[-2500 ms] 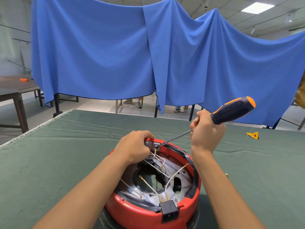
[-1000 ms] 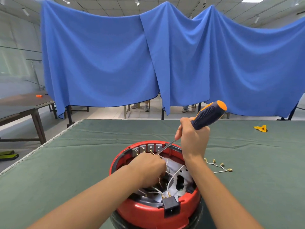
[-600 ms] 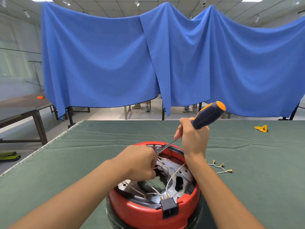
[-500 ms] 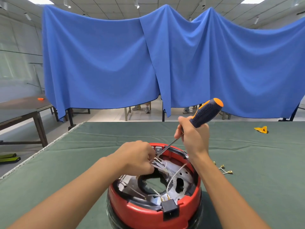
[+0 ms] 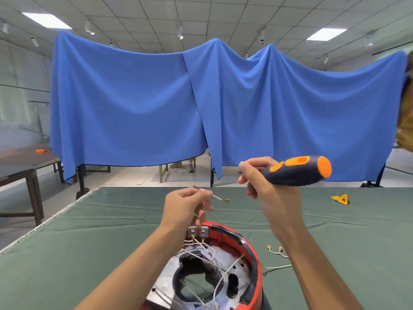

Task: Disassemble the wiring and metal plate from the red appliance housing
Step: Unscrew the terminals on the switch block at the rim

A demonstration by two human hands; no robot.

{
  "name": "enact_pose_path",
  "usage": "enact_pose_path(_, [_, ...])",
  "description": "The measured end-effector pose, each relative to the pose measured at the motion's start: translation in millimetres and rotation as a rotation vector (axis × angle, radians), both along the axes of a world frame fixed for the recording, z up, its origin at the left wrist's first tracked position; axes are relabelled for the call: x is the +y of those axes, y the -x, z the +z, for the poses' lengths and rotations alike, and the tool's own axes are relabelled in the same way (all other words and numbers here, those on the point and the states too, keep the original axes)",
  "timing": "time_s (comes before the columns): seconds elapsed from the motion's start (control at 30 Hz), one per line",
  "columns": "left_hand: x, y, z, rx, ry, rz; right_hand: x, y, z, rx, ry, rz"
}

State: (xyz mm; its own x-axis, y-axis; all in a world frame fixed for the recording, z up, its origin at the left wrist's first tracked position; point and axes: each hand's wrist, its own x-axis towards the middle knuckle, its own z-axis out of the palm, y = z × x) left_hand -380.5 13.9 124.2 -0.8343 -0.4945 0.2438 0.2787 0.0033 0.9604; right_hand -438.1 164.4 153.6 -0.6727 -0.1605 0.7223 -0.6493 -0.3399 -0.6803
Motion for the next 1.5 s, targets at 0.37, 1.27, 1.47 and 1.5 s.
enact_pose_path(0.37, [15.1, 14.0, -23.6, 0.007, -0.053, -0.042, -4.0, 25.2, -33.2, 0.220, -0.742, -0.216])
enact_pose_path(1.27, [-4.1, -16.6, -33.9, -0.567, 1.206, 0.413, 22.5, 65.2, -72.7, -0.136, -0.744, -0.662])
enact_pose_path(1.47, [-10.2, -21.3, -47.4, -0.761, 1.288, 0.375, 9.4, 42.6, -49.9, -0.102, -0.449, -0.579])
enact_pose_path(1.5, [-11.1, -20.2, -50.9, -0.782, 1.299, 0.356, 6.3, 38.0, -46.4, -0.141, -0.379, -0.544])
